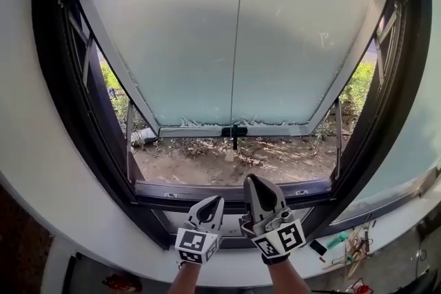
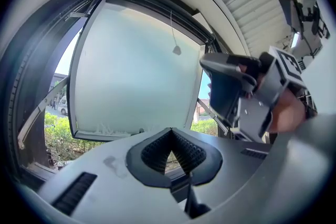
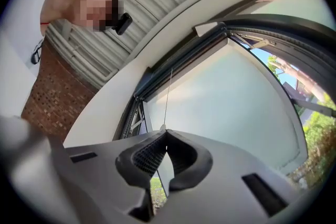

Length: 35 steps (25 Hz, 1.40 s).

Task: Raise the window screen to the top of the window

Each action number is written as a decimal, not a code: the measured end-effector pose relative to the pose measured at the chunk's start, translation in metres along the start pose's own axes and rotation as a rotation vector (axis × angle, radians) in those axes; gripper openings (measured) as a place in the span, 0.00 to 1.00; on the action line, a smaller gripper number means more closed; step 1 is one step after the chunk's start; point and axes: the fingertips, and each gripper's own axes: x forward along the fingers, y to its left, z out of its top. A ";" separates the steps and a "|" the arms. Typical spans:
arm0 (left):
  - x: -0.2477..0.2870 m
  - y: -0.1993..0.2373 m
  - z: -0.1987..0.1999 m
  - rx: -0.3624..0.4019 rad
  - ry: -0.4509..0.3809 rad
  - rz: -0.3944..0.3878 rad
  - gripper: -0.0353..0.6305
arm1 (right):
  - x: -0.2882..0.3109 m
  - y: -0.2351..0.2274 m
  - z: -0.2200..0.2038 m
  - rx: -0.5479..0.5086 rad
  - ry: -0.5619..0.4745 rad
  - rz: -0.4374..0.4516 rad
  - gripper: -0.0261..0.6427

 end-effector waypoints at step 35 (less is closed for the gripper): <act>0.002 -0.018 -0.033 -0.024 0.055 0.006 0.06 | -0.102 -0.033 -0.140 -0.029 0.558 -0.265 0.04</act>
